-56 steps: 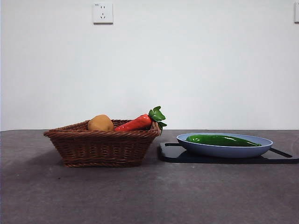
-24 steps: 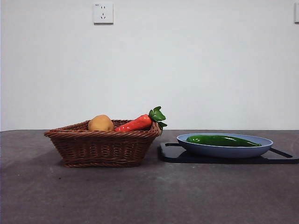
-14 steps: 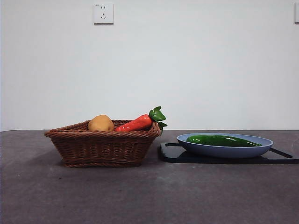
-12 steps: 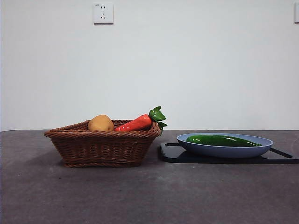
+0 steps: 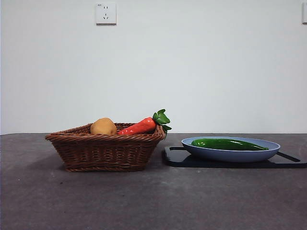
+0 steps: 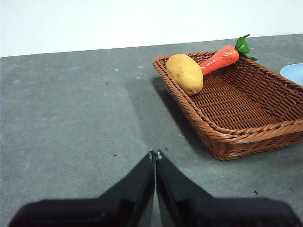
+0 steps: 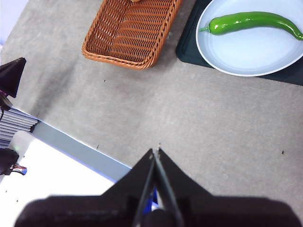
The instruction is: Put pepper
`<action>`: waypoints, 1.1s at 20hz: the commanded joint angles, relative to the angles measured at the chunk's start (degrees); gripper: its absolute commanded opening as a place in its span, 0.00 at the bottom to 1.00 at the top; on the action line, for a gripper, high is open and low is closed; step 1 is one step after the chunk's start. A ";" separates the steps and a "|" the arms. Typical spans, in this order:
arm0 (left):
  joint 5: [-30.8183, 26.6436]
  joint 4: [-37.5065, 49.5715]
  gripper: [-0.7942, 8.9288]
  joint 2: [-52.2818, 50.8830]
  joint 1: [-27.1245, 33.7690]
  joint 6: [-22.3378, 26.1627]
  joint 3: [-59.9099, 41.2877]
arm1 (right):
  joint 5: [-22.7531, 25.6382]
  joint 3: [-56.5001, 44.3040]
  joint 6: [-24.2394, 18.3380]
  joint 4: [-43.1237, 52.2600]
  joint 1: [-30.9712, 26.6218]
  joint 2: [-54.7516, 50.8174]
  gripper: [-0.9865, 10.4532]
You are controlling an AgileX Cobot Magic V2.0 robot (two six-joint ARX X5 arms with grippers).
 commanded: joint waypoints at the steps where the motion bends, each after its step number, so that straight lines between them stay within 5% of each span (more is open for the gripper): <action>1: 0.07 -0.42 0.09 -0.24 0.13 -0.31 -0.22 | 0.02 1.20 0.33 0.57 0.15 0.28 0.10; 7: 0.07 -0.42 0.09 -0.24 0.13 -0.33 -0.22 | 0.70 1.18 -2.82 1.55 -0.68 -0.94 0.10; 11: 0.04 -0.42 0.09 -0.24 0.13 -0.33 -0.22 | 1.81 -1.88 -4.15 11.96 -4.74 -7.43 0.10; 19: 0.07 -0.42 0.09 -0.24 0.13 -0.31 -0.22 | 1.75 -39.41 -1.55 49.59 -10.64 -29.48 0.10; 22: 0.07 -0.42 0.09 -0.24 0.13 -0.31 -0.22 | 5.29 -49.64 1.07 59.30 -11.28 -34.80 0.10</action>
